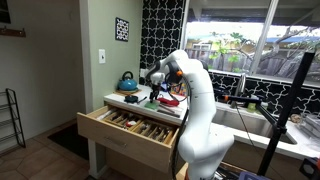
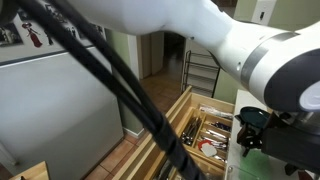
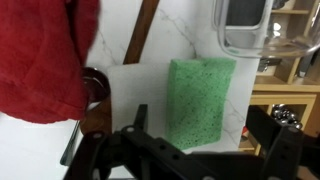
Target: Pick up the clear storage container from the open drawer and put it on the kitchen counter, pick up the white sponge and the green sponge from the table one by one and put them in the clear storage container
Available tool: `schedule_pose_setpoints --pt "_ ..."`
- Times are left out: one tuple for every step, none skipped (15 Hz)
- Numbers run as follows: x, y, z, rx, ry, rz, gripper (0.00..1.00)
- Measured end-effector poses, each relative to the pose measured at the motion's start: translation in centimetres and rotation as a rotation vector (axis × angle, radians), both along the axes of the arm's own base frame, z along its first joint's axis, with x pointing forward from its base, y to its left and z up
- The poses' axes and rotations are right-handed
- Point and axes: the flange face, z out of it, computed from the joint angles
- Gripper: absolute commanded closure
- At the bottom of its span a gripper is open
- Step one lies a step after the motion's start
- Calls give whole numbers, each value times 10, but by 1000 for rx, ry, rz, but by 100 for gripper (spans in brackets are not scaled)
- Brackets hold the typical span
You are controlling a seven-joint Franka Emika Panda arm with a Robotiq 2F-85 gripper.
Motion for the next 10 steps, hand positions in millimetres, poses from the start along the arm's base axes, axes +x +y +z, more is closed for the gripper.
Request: schedule_pose_setpoints --pt "3 -3 -6 12 15 2 0" --pt "6 -5 -11 23 29 4 0" --pt "10 -6 -15 33 41 6 0" --pt "13 -7 -20 43 51 9 0" --pt "16 -7 -24 53 62 13 5" --pt "19 -8 -27 60 70 17 15" --pt "22 -8 -28 66 77 20 29" --pt "25 -9 -28 70 80 22 32" --pt "27 -9 -28 74 83 24 39" --pt "29 -10 -27 76 84 26 47"
